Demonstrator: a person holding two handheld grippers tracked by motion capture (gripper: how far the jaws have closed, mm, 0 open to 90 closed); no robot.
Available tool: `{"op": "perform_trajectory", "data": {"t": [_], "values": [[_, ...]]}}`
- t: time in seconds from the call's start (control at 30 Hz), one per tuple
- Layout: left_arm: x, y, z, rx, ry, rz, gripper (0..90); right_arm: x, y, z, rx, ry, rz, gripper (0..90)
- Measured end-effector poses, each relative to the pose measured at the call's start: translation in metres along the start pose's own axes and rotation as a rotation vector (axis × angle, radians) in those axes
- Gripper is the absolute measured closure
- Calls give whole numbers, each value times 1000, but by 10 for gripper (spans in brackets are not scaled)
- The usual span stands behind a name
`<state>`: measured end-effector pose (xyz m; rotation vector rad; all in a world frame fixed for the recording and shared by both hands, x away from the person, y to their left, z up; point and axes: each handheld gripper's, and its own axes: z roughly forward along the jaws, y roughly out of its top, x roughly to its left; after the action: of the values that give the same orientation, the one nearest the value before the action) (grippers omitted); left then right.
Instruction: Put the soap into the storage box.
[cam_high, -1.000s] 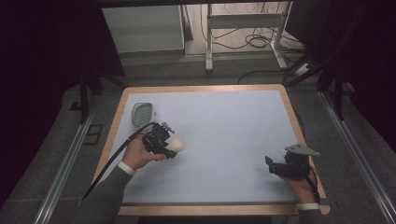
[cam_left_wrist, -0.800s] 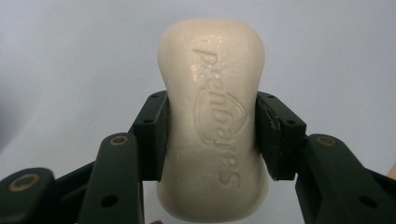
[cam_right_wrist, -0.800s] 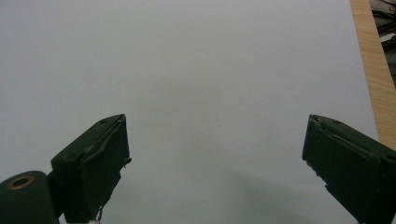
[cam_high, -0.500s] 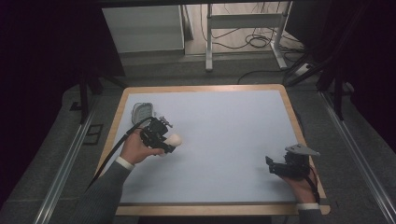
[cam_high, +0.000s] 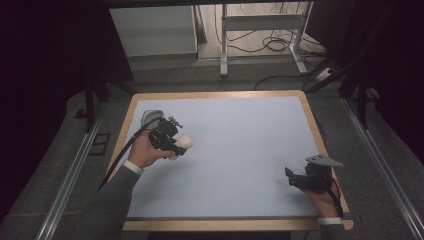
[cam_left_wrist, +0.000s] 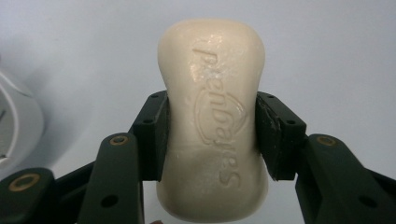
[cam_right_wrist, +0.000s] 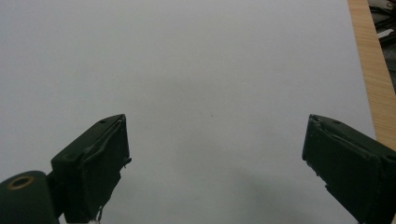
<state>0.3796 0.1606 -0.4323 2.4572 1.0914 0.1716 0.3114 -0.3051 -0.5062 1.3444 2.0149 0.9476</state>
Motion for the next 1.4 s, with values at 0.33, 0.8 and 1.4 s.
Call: {"op": "perform_trajectory", "data": {"t": [0.33,0.8,1.4], "values": [[8,7,-7,-4,13,-2,494,0,0,0,1,1,0,71],[18,16,-15,-20,34,-19,494,-1,-1,1,4,0,2,71],[40,24,-19,-27,43,-70,494,-3,-1,1,6,-4,8,72]]}}
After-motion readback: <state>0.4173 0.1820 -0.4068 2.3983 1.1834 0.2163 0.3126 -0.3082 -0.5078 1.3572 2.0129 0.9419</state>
